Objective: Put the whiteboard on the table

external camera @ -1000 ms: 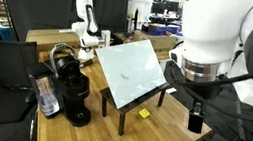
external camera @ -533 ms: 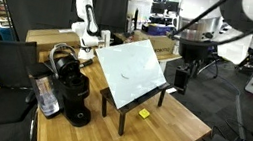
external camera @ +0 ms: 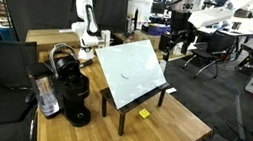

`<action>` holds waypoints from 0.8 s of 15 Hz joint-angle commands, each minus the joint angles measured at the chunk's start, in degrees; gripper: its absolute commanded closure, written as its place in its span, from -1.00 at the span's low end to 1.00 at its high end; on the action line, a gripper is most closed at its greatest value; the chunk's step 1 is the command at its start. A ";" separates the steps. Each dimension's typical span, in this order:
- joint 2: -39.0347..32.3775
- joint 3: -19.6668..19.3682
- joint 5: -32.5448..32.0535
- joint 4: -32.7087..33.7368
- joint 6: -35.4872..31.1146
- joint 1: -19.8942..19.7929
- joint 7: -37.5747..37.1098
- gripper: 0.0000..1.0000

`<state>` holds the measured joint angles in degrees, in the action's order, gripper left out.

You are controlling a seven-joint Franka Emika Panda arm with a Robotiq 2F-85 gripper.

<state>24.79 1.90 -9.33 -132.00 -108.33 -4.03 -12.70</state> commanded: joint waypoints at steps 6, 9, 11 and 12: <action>-13.09 -1.86 -0.26 15.62 0.56 -2.23 -8.35 -1.00; -17.40 -3.16 0.10 21.24 0.83 -2.28 -10.56 -1.00; -19.95 -3.91 0.16 24.78 0.89 -2.17 -12.17 -1.00; -21.10 -4.30 0.44 26.36 0.81 -2.12 -12.96 -1.00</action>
<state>7.25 -1.92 -9.33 -110.70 -108.80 -6.00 -23.25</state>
